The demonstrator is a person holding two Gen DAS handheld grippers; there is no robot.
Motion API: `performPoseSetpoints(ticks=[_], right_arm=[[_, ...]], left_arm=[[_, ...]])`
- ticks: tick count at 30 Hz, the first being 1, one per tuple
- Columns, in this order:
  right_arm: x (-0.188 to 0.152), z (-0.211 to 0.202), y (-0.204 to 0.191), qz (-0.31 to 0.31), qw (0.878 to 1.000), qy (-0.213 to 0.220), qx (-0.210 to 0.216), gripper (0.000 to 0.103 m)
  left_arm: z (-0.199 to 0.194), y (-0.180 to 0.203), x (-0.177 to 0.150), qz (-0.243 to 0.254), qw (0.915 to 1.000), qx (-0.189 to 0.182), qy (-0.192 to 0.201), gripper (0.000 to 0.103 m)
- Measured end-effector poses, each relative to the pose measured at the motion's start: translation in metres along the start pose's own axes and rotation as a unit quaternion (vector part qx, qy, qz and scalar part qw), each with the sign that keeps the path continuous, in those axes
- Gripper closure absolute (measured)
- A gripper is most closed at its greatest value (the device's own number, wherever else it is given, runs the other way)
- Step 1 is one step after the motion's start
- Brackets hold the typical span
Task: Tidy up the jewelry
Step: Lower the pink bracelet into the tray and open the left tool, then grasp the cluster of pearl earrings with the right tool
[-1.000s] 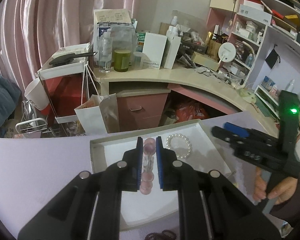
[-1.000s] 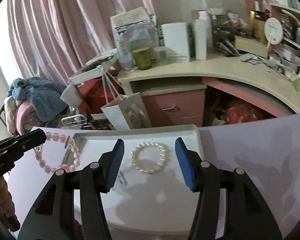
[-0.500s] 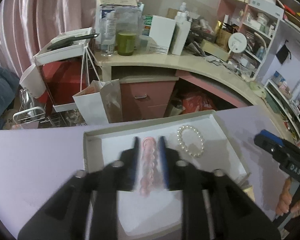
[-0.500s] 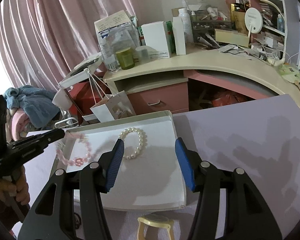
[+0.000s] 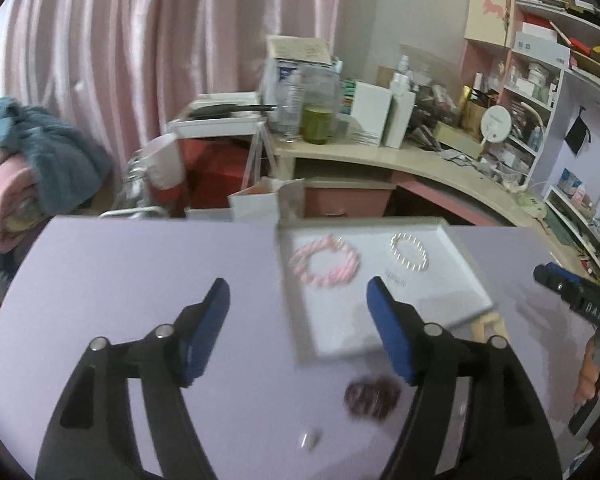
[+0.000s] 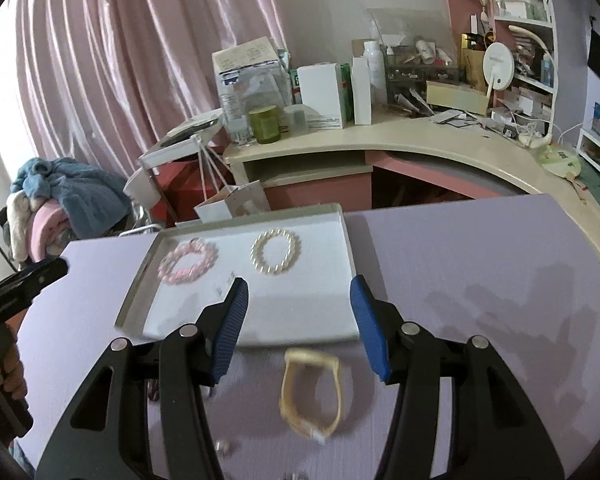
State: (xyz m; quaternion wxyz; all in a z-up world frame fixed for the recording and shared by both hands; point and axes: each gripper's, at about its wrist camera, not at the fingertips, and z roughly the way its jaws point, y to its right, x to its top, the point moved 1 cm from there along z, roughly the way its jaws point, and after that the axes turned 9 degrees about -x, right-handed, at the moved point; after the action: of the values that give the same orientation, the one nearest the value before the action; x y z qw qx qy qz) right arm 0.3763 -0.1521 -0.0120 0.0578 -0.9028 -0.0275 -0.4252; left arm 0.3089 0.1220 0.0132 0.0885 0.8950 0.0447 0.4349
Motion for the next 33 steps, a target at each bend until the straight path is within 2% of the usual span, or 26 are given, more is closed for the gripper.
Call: performPoseSetpoints(ticks=[5,8,12,18,24,33], right_arm=[[-0.028,-0.028,0.005,0.006,1.000,-0.002,-0.001,0.048],[-0.049,-0.041,0.007,0.004,1.000,-0.008,-0.004,0.048],[-0.075,-0.047,0.005,-0.002,1.000,-0.024,-0.010,0.048],[-0.113,-0.040,-0.002,-0.022,0.998,-0.061,-0.013,0.048],[-0.129,-0.024,-0.012,-0.032,0.995,-0.088,-0.018,0.048],[-0.134,-0.004,-0.014,-0.038,0.993,-0.099,-0.042,0.051]], left_arm=[[-0.052,0.003,-0.052,-0.012,0.9992,0.032,0.021,0.019],[-0.070,0.006,-0.075,-0.028,0.9986,0.037,0.026,0.016],[-0.085,0.016,-0.103,-0.045,0.9979,0.040,0.023,0.012],[-0.096,0.034,-0.142,-0.035,0.9980,0.052,0.005,0.008],[-0.099,0.041,-0.154,-0.022,0.9987,0.046,-0.003,0.006],[-0.100,0.033,-0.158,-0.030,0.9980,0.056,-0.005,0.005]])
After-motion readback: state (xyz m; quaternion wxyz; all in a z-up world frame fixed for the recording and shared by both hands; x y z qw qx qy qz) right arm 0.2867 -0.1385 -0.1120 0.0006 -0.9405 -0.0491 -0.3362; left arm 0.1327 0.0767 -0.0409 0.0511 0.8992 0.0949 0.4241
